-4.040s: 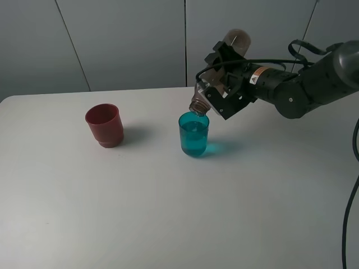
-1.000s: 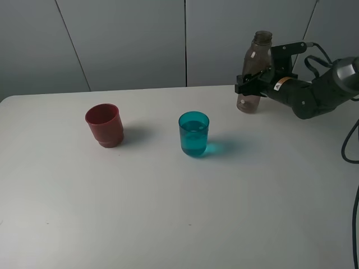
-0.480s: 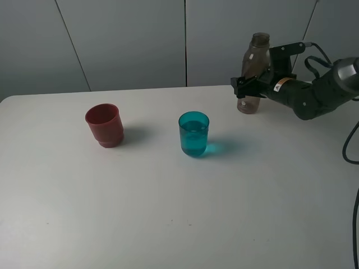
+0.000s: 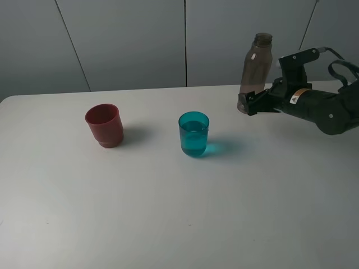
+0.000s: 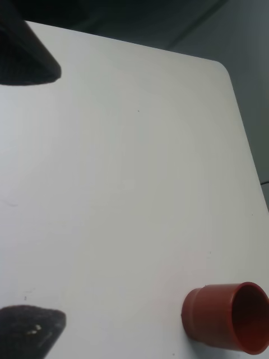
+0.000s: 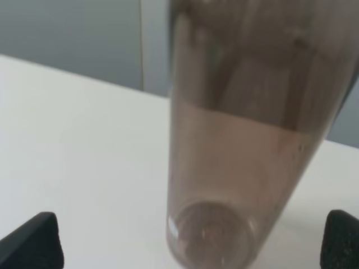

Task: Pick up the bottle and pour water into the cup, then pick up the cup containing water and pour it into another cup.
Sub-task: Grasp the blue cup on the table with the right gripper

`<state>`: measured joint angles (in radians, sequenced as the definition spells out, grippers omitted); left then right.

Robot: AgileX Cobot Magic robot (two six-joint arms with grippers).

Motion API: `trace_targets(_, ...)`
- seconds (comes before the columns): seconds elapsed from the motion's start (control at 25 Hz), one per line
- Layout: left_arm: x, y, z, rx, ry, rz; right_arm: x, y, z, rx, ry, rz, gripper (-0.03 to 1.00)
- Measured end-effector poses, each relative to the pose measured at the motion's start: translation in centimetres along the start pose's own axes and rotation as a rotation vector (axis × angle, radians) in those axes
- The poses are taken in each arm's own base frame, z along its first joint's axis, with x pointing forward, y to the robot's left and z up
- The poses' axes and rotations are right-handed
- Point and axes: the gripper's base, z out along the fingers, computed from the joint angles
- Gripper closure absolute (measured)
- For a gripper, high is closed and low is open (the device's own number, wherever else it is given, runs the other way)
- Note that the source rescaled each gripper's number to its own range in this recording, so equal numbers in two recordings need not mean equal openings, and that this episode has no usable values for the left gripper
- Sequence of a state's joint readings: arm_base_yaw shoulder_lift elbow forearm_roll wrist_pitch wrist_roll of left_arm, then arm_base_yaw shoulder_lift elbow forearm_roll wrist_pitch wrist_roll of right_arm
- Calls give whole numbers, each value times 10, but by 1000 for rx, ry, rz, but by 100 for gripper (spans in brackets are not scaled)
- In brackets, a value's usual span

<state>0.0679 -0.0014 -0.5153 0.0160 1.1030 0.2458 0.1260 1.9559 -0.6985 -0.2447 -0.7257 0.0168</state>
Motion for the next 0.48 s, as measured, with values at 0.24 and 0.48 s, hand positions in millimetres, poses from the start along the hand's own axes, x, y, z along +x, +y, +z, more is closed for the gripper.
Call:
trace_targets(0.24, 0, 0, 0, 0, 0, 0, 15, 16, -51, -71, 54, -24, -3)
trace_targets(0.48, 0, 0, 0, 0, 0, 0, 44, 42, -89, -263, 165, -69, -3)
